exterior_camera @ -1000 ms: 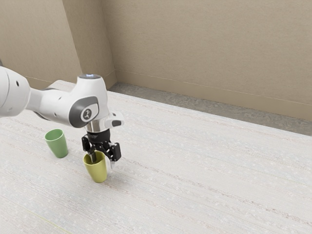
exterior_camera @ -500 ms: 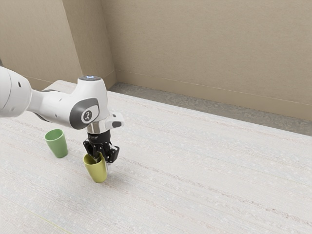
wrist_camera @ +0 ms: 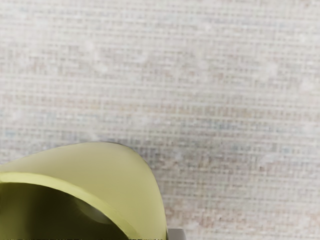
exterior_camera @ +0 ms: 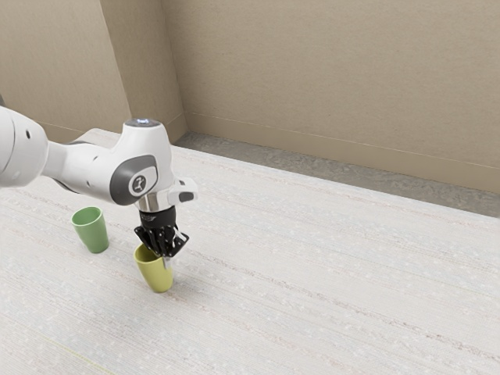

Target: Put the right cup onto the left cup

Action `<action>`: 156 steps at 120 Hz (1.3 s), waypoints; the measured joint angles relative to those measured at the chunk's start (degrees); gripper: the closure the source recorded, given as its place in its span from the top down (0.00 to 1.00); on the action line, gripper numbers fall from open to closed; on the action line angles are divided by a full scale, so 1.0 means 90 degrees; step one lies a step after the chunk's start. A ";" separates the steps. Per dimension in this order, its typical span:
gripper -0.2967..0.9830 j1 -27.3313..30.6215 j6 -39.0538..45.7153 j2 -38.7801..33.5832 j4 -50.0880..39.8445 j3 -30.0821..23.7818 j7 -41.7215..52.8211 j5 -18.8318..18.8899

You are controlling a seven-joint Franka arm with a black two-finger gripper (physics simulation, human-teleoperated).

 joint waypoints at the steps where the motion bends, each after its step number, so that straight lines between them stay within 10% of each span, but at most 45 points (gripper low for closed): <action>1: 0.17 0.0001 0.0000 -0.0003 -0.0001 0.0001 -0.0001 0.0002; 156: 0.15 0.1155 -0.1313 -0.1664 0.0129 0.0038 0.0189 0.0275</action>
